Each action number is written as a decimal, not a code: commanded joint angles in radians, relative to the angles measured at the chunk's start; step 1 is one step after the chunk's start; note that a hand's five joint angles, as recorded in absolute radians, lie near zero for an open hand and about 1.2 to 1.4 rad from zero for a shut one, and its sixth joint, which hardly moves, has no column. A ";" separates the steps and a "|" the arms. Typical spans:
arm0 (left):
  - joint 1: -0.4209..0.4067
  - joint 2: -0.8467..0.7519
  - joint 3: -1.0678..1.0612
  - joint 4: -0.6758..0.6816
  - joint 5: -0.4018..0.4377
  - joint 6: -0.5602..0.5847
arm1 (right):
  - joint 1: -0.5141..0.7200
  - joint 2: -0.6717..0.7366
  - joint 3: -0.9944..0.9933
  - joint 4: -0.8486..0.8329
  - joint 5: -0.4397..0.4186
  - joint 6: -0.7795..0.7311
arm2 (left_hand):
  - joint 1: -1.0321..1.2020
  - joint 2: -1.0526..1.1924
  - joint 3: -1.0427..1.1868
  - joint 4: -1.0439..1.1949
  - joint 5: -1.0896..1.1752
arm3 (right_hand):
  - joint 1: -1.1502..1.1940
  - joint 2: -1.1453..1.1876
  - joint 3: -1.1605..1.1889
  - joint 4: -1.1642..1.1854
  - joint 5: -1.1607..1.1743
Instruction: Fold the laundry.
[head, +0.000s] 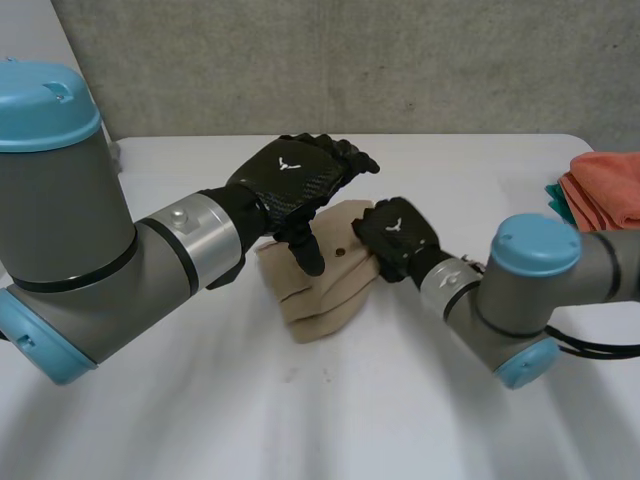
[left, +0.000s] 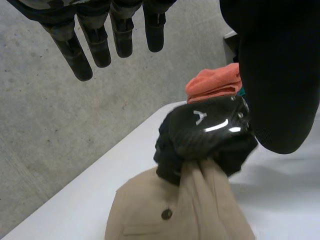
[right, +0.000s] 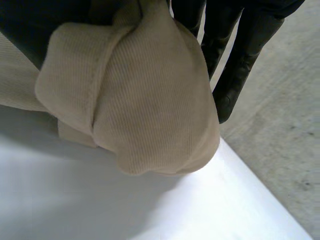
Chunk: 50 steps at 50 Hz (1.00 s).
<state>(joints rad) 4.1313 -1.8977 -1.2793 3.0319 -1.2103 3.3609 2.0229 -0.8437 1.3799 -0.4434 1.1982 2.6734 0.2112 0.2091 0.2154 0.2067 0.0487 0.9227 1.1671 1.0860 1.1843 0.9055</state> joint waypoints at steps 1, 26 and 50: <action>0.003 0.005 0.002 0.001 0.000 0.000 | -0.118 -0.040 -0.010 -0.056 -0.100 -0.004 | 0.046 0.048 0.042 0.051 0.034 | 0.474 0.229 0.310 0.212 0.316; 0.004 0.008 0.002 0.004 -0.003 0.000 | -0.538 -0.058 -0.420 -0.305 -0.183 0.414 | 0.046 0.048 0.042 0.051 0.034 | 0.474 0.229 0.310 0.212 0.316; 0.001 0.003 -0.006 0.005 -0.006 0.000 | -0.931 0.298 -0.420 -0.454 -0.517 0.550 | 0.046 0.048 0.042 0.051 0.034 | 0.474 0.229 0.310 0.212 0.316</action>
<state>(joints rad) 4.1326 -1.8931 -1.2841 3.0374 -1.2145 3.3609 1.1547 -0.5989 0.9226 -0.8954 0.7450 3.2369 0.2112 0.2091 0.2153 0.2067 0.0487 0.9519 1.1673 1.1587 1.1871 0.9372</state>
